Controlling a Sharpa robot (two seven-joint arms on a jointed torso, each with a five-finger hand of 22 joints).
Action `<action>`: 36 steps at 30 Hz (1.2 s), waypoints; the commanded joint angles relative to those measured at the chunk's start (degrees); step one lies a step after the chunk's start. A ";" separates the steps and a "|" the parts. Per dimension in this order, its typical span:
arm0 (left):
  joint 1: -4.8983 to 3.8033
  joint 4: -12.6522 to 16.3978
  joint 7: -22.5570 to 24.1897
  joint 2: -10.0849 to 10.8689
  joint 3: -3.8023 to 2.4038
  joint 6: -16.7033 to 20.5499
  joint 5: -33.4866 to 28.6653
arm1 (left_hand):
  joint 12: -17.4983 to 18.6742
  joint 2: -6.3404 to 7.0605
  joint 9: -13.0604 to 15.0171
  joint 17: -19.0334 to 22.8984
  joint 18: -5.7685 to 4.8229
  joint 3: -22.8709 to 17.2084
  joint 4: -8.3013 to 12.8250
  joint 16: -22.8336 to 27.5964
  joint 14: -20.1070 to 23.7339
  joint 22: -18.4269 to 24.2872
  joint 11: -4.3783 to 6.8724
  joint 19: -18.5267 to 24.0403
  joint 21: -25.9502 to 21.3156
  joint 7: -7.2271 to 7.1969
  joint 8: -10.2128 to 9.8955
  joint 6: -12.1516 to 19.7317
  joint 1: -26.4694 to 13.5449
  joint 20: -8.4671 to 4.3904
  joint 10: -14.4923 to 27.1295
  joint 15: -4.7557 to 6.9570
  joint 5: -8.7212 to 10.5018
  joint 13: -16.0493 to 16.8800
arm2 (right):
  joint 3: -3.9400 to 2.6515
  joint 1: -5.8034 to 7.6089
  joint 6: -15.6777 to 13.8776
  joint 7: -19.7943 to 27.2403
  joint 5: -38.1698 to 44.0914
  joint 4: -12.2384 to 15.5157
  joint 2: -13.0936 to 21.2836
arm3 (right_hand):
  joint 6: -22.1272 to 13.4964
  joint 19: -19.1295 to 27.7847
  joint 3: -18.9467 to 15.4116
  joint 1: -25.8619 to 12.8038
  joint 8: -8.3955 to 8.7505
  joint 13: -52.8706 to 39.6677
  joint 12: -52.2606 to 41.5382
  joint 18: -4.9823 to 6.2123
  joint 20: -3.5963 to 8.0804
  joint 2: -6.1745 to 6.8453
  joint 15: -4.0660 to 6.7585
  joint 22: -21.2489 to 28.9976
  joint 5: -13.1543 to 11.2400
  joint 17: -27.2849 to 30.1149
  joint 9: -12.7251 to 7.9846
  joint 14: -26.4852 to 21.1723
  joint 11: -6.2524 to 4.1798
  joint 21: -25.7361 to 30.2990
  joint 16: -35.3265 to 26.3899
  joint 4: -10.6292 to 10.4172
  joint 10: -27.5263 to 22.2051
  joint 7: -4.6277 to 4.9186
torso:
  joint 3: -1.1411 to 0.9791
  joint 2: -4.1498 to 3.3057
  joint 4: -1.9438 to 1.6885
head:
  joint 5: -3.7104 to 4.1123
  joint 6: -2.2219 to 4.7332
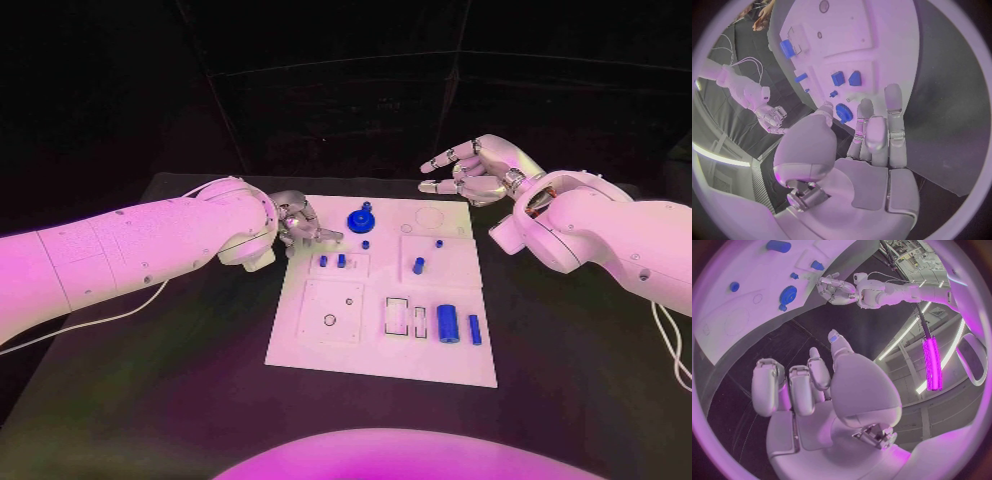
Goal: Assemble the parts on the task board
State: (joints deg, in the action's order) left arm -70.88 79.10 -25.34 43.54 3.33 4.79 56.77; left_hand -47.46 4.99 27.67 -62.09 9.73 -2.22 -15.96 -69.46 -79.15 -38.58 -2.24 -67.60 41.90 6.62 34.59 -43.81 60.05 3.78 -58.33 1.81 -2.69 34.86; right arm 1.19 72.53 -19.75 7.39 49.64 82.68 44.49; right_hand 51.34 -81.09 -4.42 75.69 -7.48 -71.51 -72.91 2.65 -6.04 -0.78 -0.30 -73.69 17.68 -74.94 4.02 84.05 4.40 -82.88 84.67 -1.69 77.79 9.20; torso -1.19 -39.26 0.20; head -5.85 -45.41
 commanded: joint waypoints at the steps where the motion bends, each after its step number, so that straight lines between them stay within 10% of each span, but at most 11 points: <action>1: -0.18 -0.54 8.30 -0.49 -0.02 4.16 -3.60 | 1.11 -2.00 -1.14 5.26 0.23 -0.91 1.37 4.48 2.65 1.64 -0.86 0.91 -2.31 0.76 -1.04 1.98 4.86 0.80 2.02 -0.68 -0.20 -1.01 | -0.03 0.10 0.22 -0.01 -0.10 -0.01 -0.11 | -0.25 0.13 -0.20 -0.11 -0.39 0.02 0.37 0.93 0.08 -0.52 0.52 0.10 0.17 -3.63 -0.08 3.40 -0.23 0.29 -0.37 -0.06 -0.19 0.08 | -0.04 0.01 -0.02 | 0.02 0.09; 8: -0.23 -3.31 18.97 -3.40 0.11 5.34 4.60 | 9.31 -3.94 -5.85 19.89 0.42 -6.96 9.15 17.34 12.70 5.23 -2.81 3.67 -7.95 2.32 -4.74 3.40 20.41 2.49 10.91 -2.52 -0.07 -7.46 | -0.03 0.09 0.13 -0.06 -0.10 -0.12 -0.33 | -0.26 0.10 -0.18 -0.10 -0.39 0.00 0.34 0.92 0.08 -0.58 0.52 0.04 0.21 -3.68 -0.08 3.41 -0.23 0.27 -0.35 -0.08 -0.17 0.08 | 0.01 -0.05 0.04 | 0.32 0.51; 17: -0.19 -6.91 25.55 -7.63 0.72 7.20 17.18 | 21.79 1.60 -15.74 23.75 0.71 -11.28 12.92 18.33 9.51 7.28 -2.96 -0.01 -9.73 2.11 -14.84 -3.65 22.78 2.54 4.84 -2.24 -0.03 -21.03 | -0.03 0.08 0.10 -0.11 -0.10 -0.26 -0.58 | -0.27 0.12 -0.10 -0.02 -0.40 0.04 0.37 0.93 0.08 -0.72 0.52 0.10 0.33 -3.70 -0.09 3.41 -0.24 0.30 -0.35 -0.07 -0.19 0.08 | -0.03 -0.04 0.11 | 1.07 0.95; 27: 0.05 -9.57 24.77 -10.95 1.64 3.66 24.11 | 26.14 3.26 -19.69 1.15 -0.20 -10.47 13.91 -3.34 -4.10 -0.36 -2.47 -9.37 0.05 1.47 -18.94 -6.83 20.58 1.28 4.78 -1.18 -0.11 -26.28 | -0.03 0.07 0.17 -0.09 -0.10 -0.42 -0.99 | -0.28 0.12 -0.05 0.04 -0.40 -0.01 0.32 0.93 0.08 -0.81 0.52 0.10 0.41 -3.73 -0.09 3.43 -0.24 0.30 -0.33 -0.06 -0.16 0.07 | 0.00 -0.06 0.09 | 1.35 1.12; 36: 0.32 -11.35 24.37 -12.80 1.85 2.04 25.53 | 26.97 2.47 -21.05 -2.33 -1.18 -10.57 14.54 -6.66 -5.81 -6.56 -2.22 -12.12 6.29 1.16 -20.15 -8.82 20.49 0.88 3.44 -0.81 -0.11 -28.08 | -0.03 0.06 0.19 -0.07 -0.10 -0.50 -1.20 | -0.28 0.12 -0.05 0.04 -0.40 -0.01 0.32 0.93 0.08 -0.81 0.52 0.10 0.41 -3.73 -0.09 3.43 -0.24 0.30 -0.33 -0.06 -0.16 0.07 | -0.01 -0.03 0.04 | 1.64 1.18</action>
State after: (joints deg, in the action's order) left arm -70.53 67.96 -1.84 31.03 5.18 8.37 80.01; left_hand -20.84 7.71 6.67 -64.36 9.59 -12.73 -1.65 -75.89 -83.75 -44.97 -4.30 -79.38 48.03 7.83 14.65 -52.27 80.76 4.70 -54.58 0.79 -2.69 6.85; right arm 1.19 72.49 -19.75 7.15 49.64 82.13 43.38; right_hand 51.34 -81.09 -4.42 75.99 -7.76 -71.53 -72.91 2.65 -6.05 -1.08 -0.30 -73.65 17.88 -74.92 4.02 84.04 4.40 -82.88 84.66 -1.69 77.79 9.20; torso -1.19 -39.30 0.29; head -4.23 -44.23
